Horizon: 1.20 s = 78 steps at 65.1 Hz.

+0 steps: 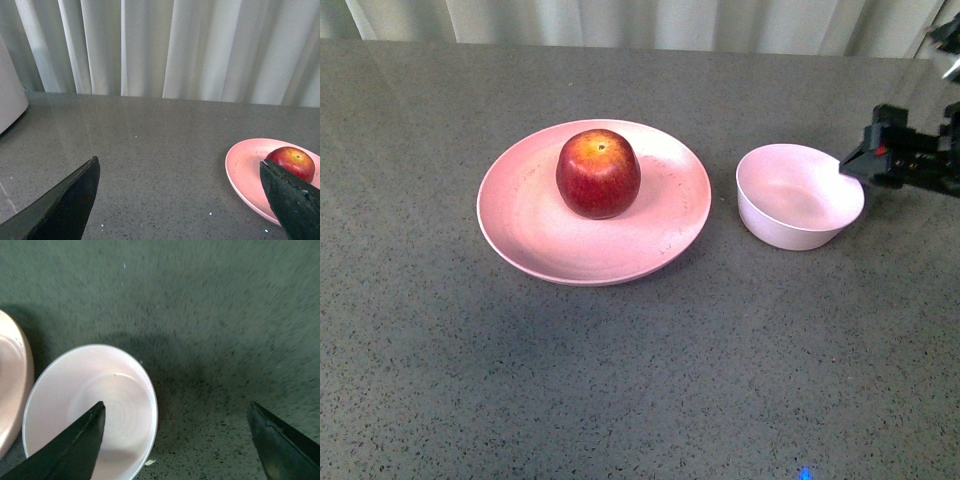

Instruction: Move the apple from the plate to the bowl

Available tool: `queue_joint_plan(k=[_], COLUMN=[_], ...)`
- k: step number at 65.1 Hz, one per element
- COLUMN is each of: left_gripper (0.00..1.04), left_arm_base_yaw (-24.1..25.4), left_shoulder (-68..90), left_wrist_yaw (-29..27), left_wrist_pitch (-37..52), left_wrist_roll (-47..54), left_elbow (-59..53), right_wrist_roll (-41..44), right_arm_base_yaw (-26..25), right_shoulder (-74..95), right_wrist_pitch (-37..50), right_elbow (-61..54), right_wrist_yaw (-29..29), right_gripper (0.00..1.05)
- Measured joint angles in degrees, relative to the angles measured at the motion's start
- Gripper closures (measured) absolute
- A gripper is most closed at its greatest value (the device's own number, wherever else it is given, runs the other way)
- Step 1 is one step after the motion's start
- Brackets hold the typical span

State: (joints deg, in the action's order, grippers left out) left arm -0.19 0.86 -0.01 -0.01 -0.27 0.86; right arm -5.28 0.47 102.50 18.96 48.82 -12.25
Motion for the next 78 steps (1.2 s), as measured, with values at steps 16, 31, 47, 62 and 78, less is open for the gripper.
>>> queue_joint_plan(k=[16,31,47,62,78], left_gripper=[0.09,0.09,0.09,0.09,0.09], left_arm_base_yaw=[0.0,0.0,0.0,0.0,0.0], left_shoulder=[0.0,0.0,0.0,0.0,0.0], left_wrist_yaw=[0.0,0.0,0.0,0.0,0.0], left_wrist_pitch=[0.0,0.0,0.0,0.0,0.0], left_wrist_roll=[0.0,0.0,0.0,0.0,0.0], left_elbow=[0.0,0.0,0.0,0.0,0.0], right_wrist_roll=[-2.1,2.4,4.5,5.1,5.1], right_arm_base_yaw=[-4.9,-4.5,-1.1,-0.6,-0.6], right_shoulder=[-16.7,-19.2,-28.6,-37.4,-46.0], right_wrist_pitch=[4.4,32.3,39.3,37.6,33.4], right_elbow=[-10.3,-22.9,-33.2,-40.5,-45.5], right_wrist_yaw=[-1.6,8.2,12.0,12.2,12.2], right_gripper=[0.09,0.32,0.74,1.03,1.03])
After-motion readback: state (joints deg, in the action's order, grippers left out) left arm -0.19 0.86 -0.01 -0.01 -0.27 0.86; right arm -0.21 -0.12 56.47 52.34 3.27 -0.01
